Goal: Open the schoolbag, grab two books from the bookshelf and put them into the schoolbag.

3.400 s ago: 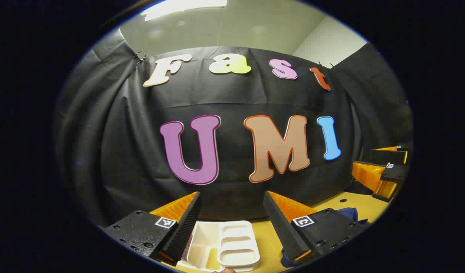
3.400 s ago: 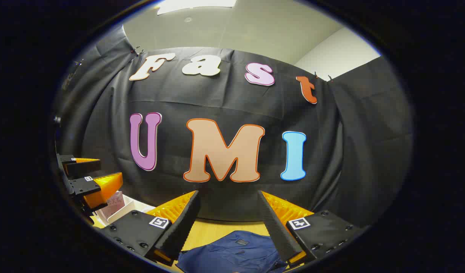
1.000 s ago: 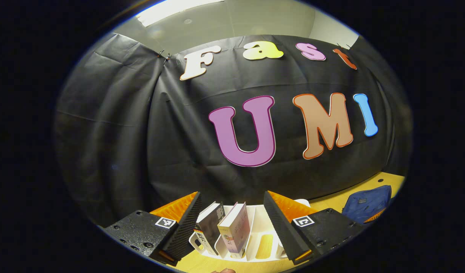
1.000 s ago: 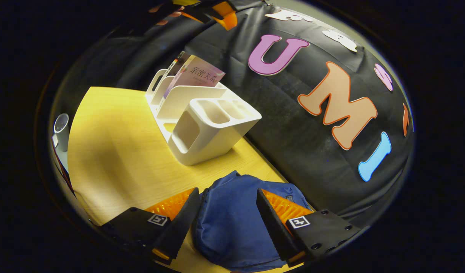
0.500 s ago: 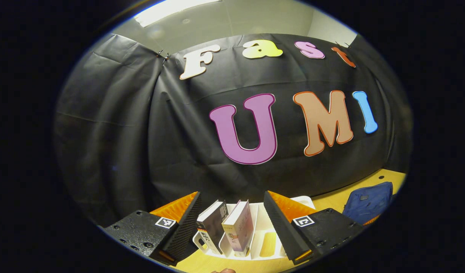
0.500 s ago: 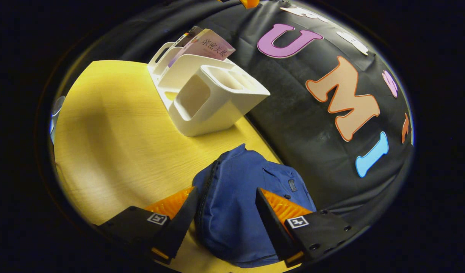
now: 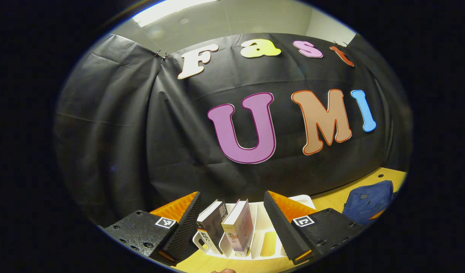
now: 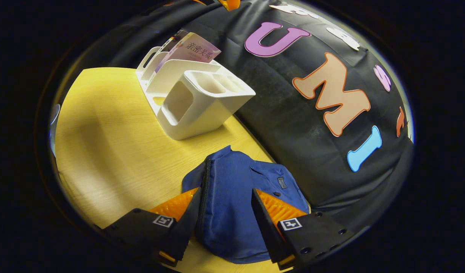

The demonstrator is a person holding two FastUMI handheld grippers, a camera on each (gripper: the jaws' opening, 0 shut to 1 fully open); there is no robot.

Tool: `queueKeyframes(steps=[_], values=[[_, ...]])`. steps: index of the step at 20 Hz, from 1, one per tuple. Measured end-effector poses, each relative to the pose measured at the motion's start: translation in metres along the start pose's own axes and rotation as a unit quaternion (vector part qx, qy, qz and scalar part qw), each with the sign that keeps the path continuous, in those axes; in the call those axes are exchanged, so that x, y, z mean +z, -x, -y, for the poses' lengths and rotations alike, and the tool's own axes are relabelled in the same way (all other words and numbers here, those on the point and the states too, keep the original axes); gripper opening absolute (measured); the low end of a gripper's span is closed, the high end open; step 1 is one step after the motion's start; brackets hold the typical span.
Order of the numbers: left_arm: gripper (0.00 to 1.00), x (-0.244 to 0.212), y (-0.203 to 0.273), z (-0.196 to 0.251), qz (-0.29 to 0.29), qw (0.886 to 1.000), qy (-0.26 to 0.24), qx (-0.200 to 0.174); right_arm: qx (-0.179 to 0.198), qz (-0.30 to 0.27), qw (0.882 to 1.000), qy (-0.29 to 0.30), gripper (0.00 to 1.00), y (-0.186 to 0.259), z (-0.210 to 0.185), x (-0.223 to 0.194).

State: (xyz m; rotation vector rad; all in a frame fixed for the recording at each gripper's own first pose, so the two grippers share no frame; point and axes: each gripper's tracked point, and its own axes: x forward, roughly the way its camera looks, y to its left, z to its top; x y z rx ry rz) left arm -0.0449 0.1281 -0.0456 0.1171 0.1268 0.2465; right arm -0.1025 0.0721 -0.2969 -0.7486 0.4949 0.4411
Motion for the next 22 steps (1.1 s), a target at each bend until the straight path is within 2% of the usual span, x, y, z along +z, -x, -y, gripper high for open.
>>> queueKeyframes(steps=[2, 5, 6, 8, 9, 10, 11, 13, 14, 15, 16, 17, 18, 22], values=[[0.99, 0.001, -0.001, 0.004, 0.003, 1.0, 0.003, -0.004, 0.001, -0.012, 1.0, -0.005, 0.72, -0.002, 0.0, -0.005], [0.99, 0.004, -0.004, 0.017, 0.009, 1.0, 0.009, -0.022, 0.015, -0.019, 1.0, -0.018, 0.35, -0.005, -0.006, -0.006], [0.99, 0.005, -0.006, 0.023, 0.012, 0.999, 0.012, -0.031, 0.007, -0.018, 1.0, -0.019, 0.46, -0.006, -0.002, -0.005], [0.95, 0.007, -0.01, 0.04, 0.014, 0.998, 0.015, -0.055, 0.004, -0.024, 0.999, -0.02, 0.09, 0.002, -0.001, 0.0], [0.95, 0.006, -0.014, 0.05, 0.011, 0.997, 0.016, -0.071, -0.005, -0.02, 0.999, -0.025, 0.25, -0.004, 0.004, 0.001], [0.95, 0.003, -0.016, 0.065, 0.004, 0.996, 0.015, -0.092, -0.007, -0.021, 0.999, -0.034, 0.11, 0.0, 0.007, 0.004], [0.95, 0.005, -0.019, 0.076, 0.003, 0.994, 0.01, -0.109, -0.007, -0.023, 0.999, -0.045, 0.12, 0.001, 0.008, 0.005], [0.95, 0.014, -0.021, 0.091, 0.017, 0.991, 0.008, -0.13, -0.02, -0.021, 0.998, -0.054, 0.04, 0.003, 0.019, 0.007], [1.0, 0.019, -0.022, 0.1, 0.024, 0.99, 0.013, -0.14, -0.023, -0.02, 0.998, -0.055, 0.03, 0.005, 0.025, 0.01], [0.95, 0.023, -0.021, 0.109, 0.029, 0.988, 0.018, -0.15, -0.029, -0.02, 0.998, -0.057, 0.02, 0.006, 0.029, 0.011], [0.95, 0.026, -0.019, 0.117, 0.032, 0.986, 0.023, -0.159, -0.032, -0.02, 0.997, -0.06, 0.04, 0.006, 0.033, 0.012], [1.0, 0.028, -0.017, 0.123, 0.031, 0.985, 0.026, -0.166, -0.037, -0.02, 0.997, -0.062, 0.04, 0.007, 0.036, 0.013], [0.95, 0.027, -0.016, 0.125, 0.031, 0.984, 0.028, -0.171, -0.041, -0.018, 0.997, -0.064, 0.03, 0.008, 0.04, 0.017], [0.95, 0.034, -0.014, 0.132, 0.038, 0.982, 0.022, -0.182, -0.064, -0.008, 0.996, -0.067, 0.04, 0.011, 0.066, 0.031]])
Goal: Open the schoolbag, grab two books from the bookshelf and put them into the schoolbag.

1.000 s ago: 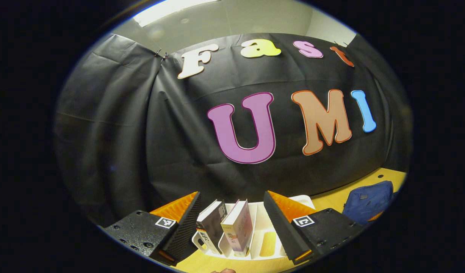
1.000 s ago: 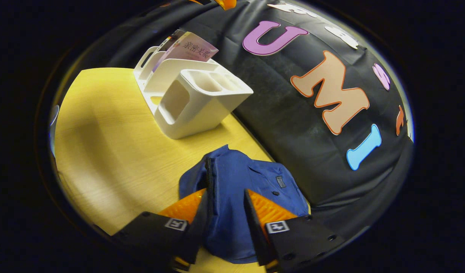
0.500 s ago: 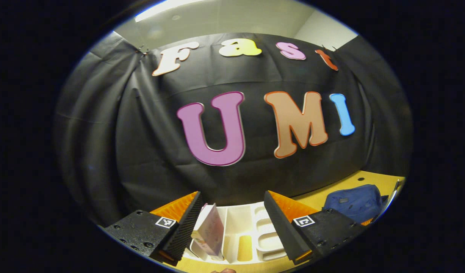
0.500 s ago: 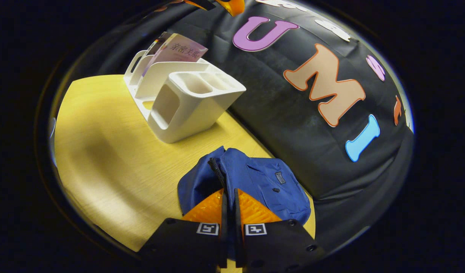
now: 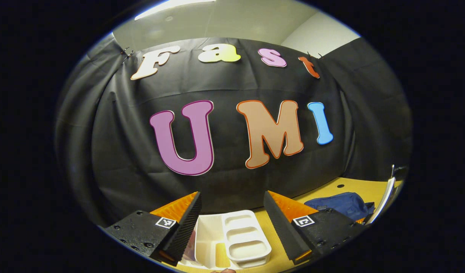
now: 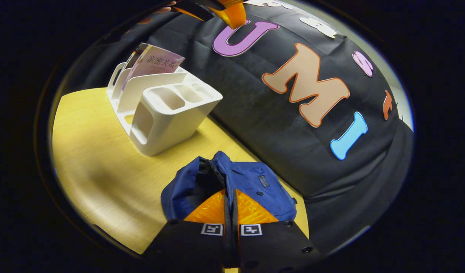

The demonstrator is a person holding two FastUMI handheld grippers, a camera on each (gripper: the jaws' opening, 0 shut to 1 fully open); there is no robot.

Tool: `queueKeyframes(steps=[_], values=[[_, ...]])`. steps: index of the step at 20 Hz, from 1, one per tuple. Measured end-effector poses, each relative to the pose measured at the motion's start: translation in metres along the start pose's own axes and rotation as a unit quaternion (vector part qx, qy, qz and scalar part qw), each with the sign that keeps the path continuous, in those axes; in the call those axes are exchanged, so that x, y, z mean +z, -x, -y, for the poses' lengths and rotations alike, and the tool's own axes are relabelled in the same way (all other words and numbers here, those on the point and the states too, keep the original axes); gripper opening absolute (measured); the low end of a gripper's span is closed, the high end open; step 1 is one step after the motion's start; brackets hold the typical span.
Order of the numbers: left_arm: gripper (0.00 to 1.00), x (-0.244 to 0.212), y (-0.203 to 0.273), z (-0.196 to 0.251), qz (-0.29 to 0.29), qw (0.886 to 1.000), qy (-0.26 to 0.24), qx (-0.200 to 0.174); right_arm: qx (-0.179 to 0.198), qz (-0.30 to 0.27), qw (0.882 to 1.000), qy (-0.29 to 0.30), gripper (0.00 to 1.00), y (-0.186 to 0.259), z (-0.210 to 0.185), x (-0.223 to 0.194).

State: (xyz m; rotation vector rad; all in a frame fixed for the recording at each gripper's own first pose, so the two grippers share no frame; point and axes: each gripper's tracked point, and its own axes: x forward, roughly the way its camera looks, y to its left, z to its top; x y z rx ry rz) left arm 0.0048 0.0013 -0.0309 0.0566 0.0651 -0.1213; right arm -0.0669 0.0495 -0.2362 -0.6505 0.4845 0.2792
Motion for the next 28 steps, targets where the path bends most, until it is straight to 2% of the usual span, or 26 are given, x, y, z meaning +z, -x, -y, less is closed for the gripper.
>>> queueKeyframes(steps=[5, 10, 11, 13, 15, 28], values=[[0.95, 0.006, -0.011, 0.014, 0.002, 1.0, -0.002, -0.02, -0.041, 0.014, 0.999, -0.014, 0.02, -0.004, 0.045, 0.022], [0.95, 0.01, -0.03, 0.049, -0.008, 0.998, 0.01, -0.056, -0.061, 0.024, 0.998, -0.015, 0.03, -0.008, 0.074, 0.035], [1.0, 0.014, -0.035, 0.057, -0.01, 0.998, 0.014, -0.065, -0.064, 0.025, 0.997, -0.021, 0.03, -0.015, 0.077, 0.034], [0.92, 0.02, -0.047, 0.067, -0.016, 0.997, 0.023, -0.074, -0.069, 0.023, 0.996, -0.041, 0.02, -0.016, 0.084, 0.029], [0.95, 0.018, -0.052, 0.074, -0.031, 0.996, 0.03, -0.079, -0.073, 0.026, 0.996, -0.05, 0.02, -0.019, 0.092, 0.027], [0.95, 0.01, -0.064, 0.06, -0.056, 0.998, 0.015, -0.035, -0.079, 0.049, 0.994, -0.054, 0.02, -0.016, 0.119, 0.03]])
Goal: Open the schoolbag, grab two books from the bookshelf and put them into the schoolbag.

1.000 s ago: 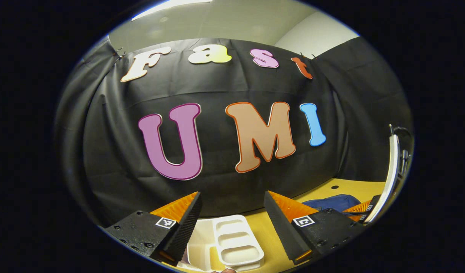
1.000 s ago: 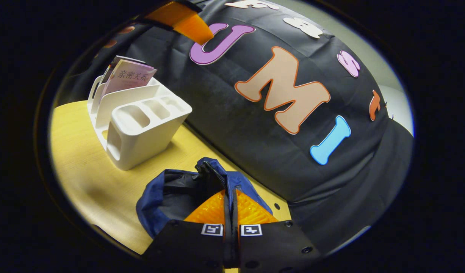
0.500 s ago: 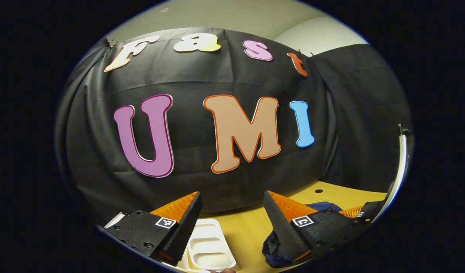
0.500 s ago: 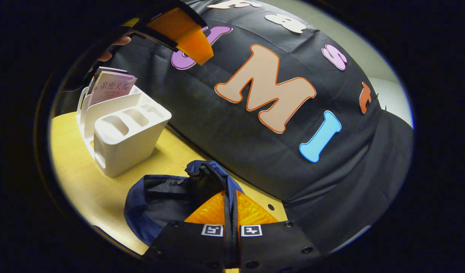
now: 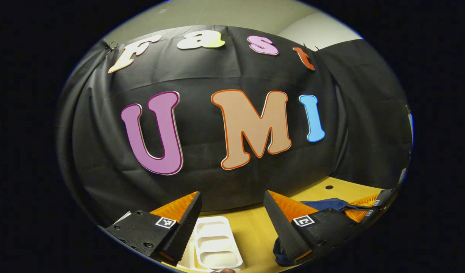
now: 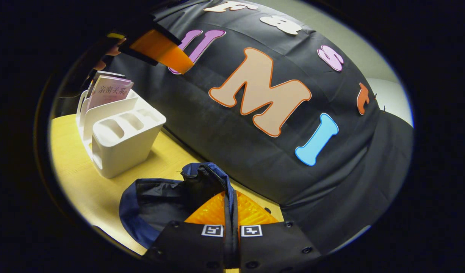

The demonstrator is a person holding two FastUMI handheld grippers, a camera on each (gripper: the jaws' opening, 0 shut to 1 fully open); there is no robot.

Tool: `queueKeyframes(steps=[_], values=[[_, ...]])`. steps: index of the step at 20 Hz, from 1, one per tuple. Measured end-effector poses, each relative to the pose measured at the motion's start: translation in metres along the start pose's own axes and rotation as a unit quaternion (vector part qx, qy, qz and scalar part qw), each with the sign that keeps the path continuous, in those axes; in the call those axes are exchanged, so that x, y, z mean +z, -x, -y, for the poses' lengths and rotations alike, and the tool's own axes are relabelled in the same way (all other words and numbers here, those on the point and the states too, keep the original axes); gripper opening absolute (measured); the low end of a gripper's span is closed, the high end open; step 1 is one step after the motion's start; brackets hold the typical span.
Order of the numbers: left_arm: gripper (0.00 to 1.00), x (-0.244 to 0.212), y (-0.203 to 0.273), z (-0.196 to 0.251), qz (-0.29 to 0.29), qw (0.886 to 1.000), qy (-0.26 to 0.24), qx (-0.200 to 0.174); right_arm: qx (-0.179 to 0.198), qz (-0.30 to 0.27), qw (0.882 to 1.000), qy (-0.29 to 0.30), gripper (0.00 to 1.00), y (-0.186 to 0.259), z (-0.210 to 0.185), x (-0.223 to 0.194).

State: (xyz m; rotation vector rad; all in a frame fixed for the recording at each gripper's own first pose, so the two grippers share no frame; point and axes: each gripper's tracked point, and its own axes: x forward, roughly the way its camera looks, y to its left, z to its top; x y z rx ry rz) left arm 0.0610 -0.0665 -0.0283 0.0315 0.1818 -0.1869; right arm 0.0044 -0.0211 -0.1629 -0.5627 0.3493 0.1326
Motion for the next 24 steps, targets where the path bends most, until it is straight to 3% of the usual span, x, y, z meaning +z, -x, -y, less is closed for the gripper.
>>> queueKeyframes(steps=[5, 6, 7, 11, 16, 17, 18, 19, 20, 21, 22, 23, 24], values=[[0.95, -0.007, -0.003, -0.006, -0.01, 1.0, 0.004, 0.009, 0.003, 0.004, 1.0, 0.002, 0.02, -0.003, -0.001, 0.002], [1.0, -0.009, -0.003, -0.008, -0.011, 1.0, 0.004, 0.011, 0.004, 0.004, 1.0, 0.003, 0.02, -0.003, -0.002, 0.002], [0.96, -0.01, -0.003, -0.009, -0.012, 1.0, 0.004, 0.014, 0.004, 0.005, 1.0, 0.003, 0.02, -0.003, -0.002, 0.003], [0.95, -0.014, -0.004, -0.014, -0.015, 1.0, 0.006, 0.02, 0.006, 0.006, 1.0, 0.004, 0.02, -0.001, -0.001, 0.004], [0.95, -0.017, -0.001, -0.017, -0.015, 1.0, 0.01, 0.025, 0.007, 0.008, 1.0, 0.008, 0.03, 0.0, -0.002, 0.006], [1.0, -0.018, 0.0, -0.019, -0.016, 0.999, 0.01, 0.025, 0.007, 0.008, 1.0, 0.011, 0.03, -0.001, -0.003, 0.006], [0.95, -0.021, 0.002, -0.019, -0.017, 0.999, 0.011, 0.026, 0.007, 0.009, 1.0, 0.012, 0.02, 0.0, -0.004, 0.007], [0.99, -0.022, 0.003, -0.021, -0.018, 0.999, 0.013, 0.027, 0.008, 0.009, 1.0, 0.012, 0.02, -0.001, -0.005, 0.007], [0.95, -0.023, 0.004, -0.023, -0.019, 0.999, 0.014, 0.029, 0.008, 0.009, 1.0, 0.012, 0.02, 0.0, -0.006, 0.008], [1.0, -0.024, 0.006, -0.024, -0.02, 0.999, 0.014, 0.031, 0.008, 0.009, 1.0, 0.013, 0.03, 0.0, -0.005, 0.007], [0.96, -0.026, 0.006, -0.026, -0.021, 0.999, 0.015, 0.032, 0.007, 0.009, 1.0, 0.013, 0.02, 0.001, -0.005, 0.008], [1.0, -0.027, 0.007, -0.028, -0.021, 0.999, 0.016, 0.033, 0.006, 0.009, 1.0, 0.013, 0.02, 0.001, -0.005, 0.008], [0.95, -0.028, 0.009, -0.03, -0.022, 0.999, 0.017, 0.034, 0.005, 0.009, 1.0, 0.012, 0.02, 0.0, -0.004, 0.008]])
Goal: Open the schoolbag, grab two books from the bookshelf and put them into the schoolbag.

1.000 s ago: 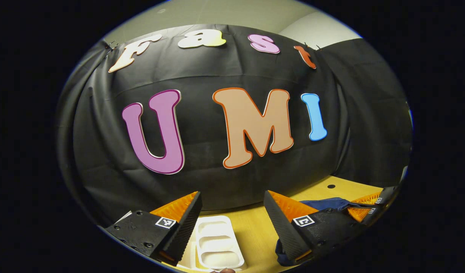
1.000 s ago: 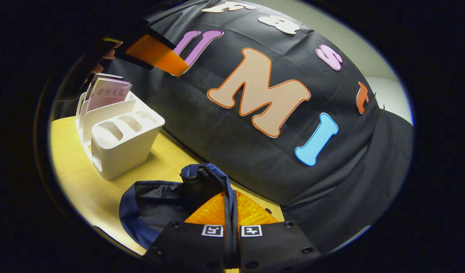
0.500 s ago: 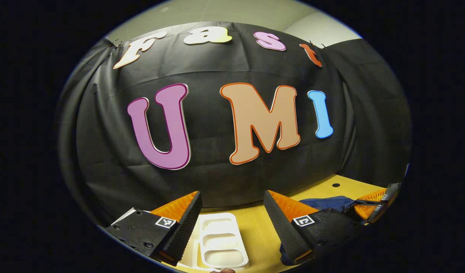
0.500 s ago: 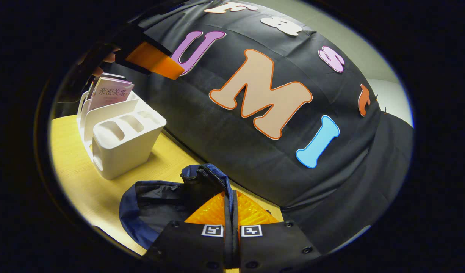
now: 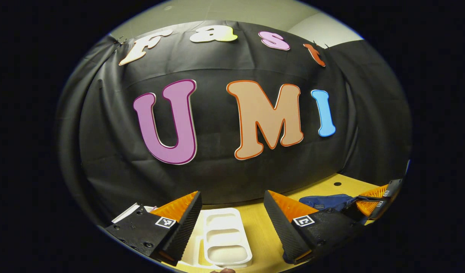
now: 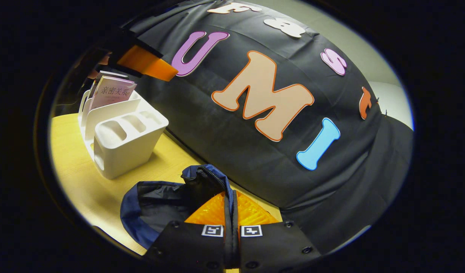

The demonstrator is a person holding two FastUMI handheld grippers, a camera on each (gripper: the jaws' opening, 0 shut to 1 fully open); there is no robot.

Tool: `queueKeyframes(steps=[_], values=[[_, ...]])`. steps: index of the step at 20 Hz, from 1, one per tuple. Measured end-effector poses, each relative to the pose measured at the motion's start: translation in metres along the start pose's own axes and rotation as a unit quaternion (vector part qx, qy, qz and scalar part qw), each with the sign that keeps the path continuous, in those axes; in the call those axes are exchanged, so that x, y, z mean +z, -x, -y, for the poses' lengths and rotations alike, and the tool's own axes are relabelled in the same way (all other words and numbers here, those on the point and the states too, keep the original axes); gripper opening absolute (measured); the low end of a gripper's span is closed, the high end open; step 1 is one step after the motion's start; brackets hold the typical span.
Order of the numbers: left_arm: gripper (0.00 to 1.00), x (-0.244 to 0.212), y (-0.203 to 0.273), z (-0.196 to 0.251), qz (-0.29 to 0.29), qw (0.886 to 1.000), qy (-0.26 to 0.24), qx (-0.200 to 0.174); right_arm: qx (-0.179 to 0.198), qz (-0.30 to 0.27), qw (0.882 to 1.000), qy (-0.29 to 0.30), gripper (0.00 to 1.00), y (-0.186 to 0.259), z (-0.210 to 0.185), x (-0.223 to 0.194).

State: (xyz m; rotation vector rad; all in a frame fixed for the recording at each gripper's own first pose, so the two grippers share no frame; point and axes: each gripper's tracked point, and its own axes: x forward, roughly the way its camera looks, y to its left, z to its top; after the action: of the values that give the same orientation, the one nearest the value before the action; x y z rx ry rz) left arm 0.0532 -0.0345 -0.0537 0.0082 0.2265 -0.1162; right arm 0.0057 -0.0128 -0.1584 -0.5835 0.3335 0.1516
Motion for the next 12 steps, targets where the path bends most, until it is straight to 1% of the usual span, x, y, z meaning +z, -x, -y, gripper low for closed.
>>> queueKeyframes(steps=[2, 3, 4, 6, 10, 11, 12], values=[[0.95, 0.0, 0.001, -0.004, 0.003, 1.0, 0.0, 0.004, -0.001, 0.0, 1.0, -0.001, 0.03, 0.002, 0.0, 0.001], [0.99, 0.0, 0.001, -0.008, 0.005, 1.0, 0.0, 0.006, -0.002, -0.001, 1.0, -0.002, 0.02, 0.001, 0.0, 0.0], [0.95, -0.001, 0.002, -0.01, 0.006, 1.0, 0.0, 0.009, -0.002, -0.001, 1.0, -0.002, 0.02, 0.001, 0.001, 0.002], [0.95, -0.003, 0.006, -0.016, 0.01, 1.0, 0.0, 0.014, -0.002, 0.0, 1.0, -0.004, 0.02, 0.002, 0.002, 0.002], [0.96, -0.006, 0.016, -0.039, 0.02, 0.999, 0.002, 0.041, 0.0, 0.003, 1.0, -0.006, 0.02, 0.0, 0.003, 0.002], [1.0, -0.008, 0.02, -0.044, 0.019, 0.999, 0.004, 0.047, 0.0, 0.004, 1.0, -0.007, 0.02, 0.0, 0.004, 0.002], [1.0, -0.01, 0.022, -0.051, 0.018, 0.998, 0.006, 0.053, 0.002, 0.005, 1.0, -0.008, 0.02, 0.0, 0.004, 0.002]])
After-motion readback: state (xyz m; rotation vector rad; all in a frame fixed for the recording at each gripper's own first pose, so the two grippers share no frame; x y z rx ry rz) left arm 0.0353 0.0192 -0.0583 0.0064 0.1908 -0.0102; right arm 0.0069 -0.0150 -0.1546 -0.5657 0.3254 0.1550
